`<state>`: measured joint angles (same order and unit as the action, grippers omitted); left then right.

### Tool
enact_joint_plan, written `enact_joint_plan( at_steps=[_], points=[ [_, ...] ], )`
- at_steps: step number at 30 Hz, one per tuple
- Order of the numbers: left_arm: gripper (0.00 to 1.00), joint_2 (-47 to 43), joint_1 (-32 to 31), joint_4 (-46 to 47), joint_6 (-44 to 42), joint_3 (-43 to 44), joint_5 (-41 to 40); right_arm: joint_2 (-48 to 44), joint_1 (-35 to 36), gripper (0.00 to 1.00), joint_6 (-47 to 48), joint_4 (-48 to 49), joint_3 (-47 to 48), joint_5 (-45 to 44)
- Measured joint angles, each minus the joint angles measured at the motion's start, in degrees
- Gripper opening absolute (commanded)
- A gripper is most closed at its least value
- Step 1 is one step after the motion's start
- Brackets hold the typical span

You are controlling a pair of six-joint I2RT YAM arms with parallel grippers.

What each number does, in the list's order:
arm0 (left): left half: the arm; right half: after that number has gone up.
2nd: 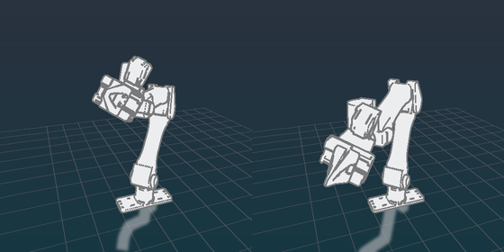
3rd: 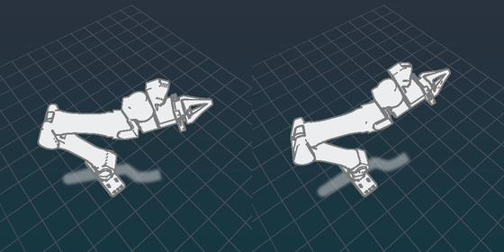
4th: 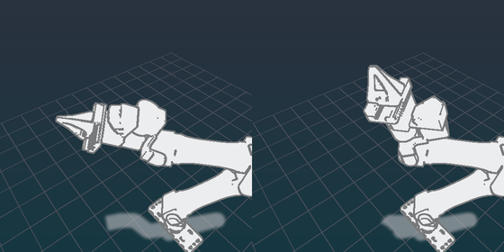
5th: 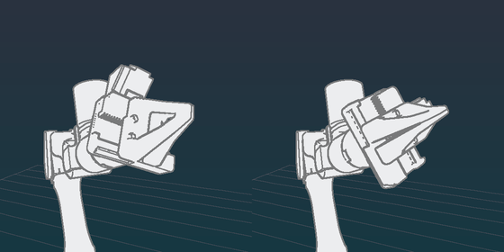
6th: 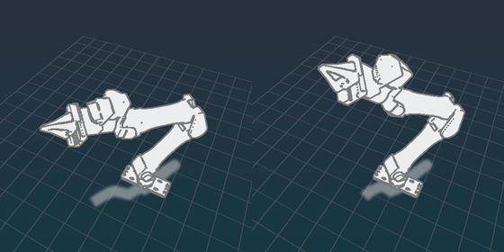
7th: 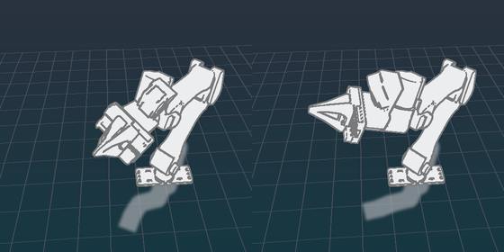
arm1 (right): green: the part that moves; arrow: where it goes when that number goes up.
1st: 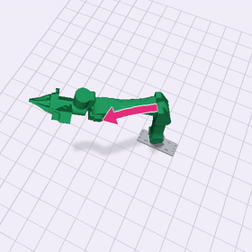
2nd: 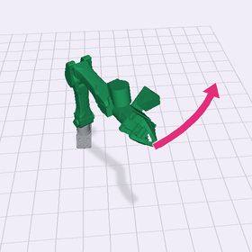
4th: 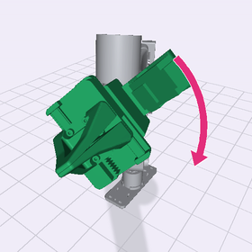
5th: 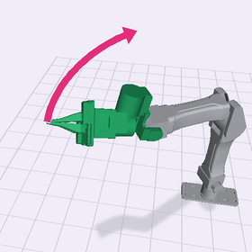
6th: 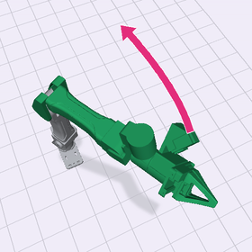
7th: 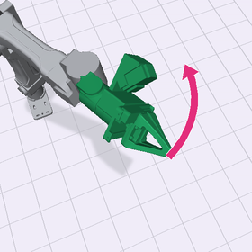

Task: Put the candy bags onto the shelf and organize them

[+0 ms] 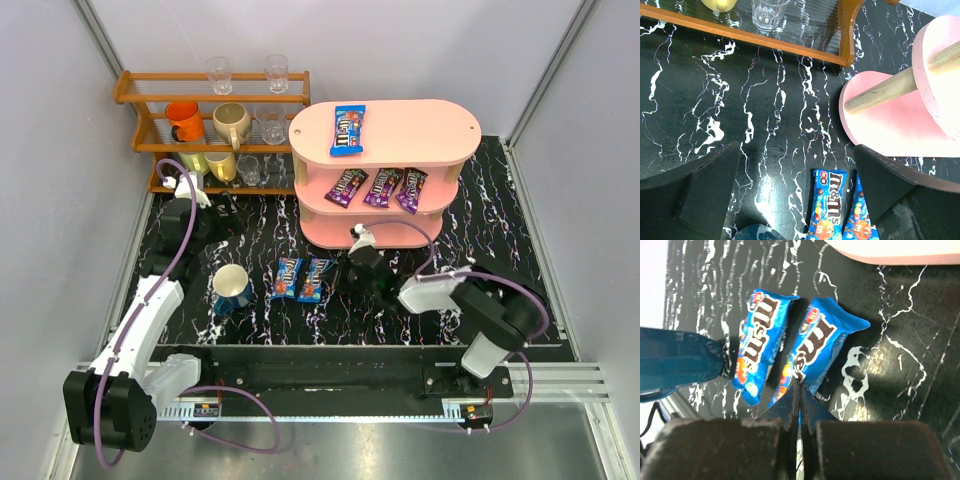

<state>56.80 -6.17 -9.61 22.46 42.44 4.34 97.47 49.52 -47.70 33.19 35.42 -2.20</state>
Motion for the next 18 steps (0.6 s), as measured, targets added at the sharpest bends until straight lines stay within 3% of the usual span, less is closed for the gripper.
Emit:
enact_joint_plan(
  at_steps=[7, 18],
  points=[
    [0.99, -0.1, 0.0, 0.0, 0.0, 0.0, 0.0, -16.7, 0.0, 0.0, 7.0, -5.2, -3.2, 0.7],
    [0.99, -0.1, 0.0, 0.0, 0.0, 0.0, 0.0, -34.7, 0.0, 0.0, 18.8, -14.6, -10.8, 12.1]
  ],
)
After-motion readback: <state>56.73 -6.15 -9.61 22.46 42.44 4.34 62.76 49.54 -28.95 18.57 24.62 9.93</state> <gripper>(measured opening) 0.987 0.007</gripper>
